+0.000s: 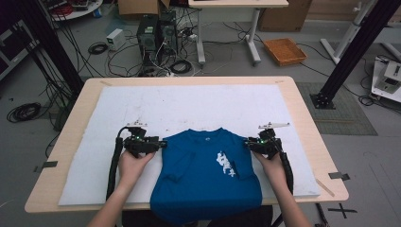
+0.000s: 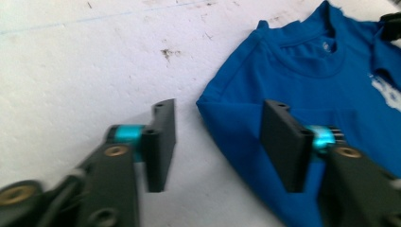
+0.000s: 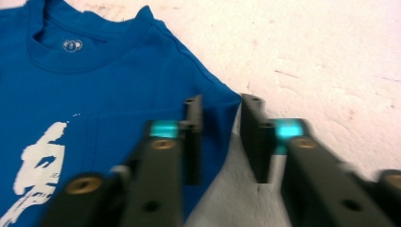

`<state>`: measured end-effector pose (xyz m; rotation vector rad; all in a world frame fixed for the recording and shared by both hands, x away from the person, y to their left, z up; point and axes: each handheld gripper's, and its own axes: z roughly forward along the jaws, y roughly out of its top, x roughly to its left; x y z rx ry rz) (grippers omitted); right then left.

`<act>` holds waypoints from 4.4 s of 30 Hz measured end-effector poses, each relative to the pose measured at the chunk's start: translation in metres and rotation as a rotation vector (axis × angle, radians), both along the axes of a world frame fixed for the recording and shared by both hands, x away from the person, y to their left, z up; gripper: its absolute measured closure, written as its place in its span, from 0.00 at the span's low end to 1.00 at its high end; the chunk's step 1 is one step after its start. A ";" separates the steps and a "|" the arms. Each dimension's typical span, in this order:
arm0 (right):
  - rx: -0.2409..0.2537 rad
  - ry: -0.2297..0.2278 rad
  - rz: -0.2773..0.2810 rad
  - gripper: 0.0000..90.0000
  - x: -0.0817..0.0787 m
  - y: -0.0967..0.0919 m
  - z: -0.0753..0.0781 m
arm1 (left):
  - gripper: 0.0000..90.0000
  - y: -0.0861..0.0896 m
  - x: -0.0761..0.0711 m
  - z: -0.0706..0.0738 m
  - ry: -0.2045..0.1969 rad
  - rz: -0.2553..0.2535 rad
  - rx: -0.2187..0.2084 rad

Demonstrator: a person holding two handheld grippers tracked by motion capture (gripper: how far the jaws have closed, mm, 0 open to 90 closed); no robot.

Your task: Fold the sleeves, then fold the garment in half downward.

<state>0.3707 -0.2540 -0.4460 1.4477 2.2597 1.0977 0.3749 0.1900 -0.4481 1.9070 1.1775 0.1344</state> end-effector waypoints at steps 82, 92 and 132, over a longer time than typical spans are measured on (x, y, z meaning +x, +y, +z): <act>0.096 -0.227 -0.001 0.52 0.010 -0.014 0.033 | 0.44 0.003 0.016 0.030 -0.204 -0.060 0.018; 0.003 -0.139 0.045 0.64 0.039 0.017 0.021 | 0.49 -0.031 0.048 0.011 -0.089 -0.083 0.039; -0.080 -0.113 0.160 0.99 0.051 0.053 0.007 | 0.97 -0.059 0.052 0.010 -0.200 -0.177 0.299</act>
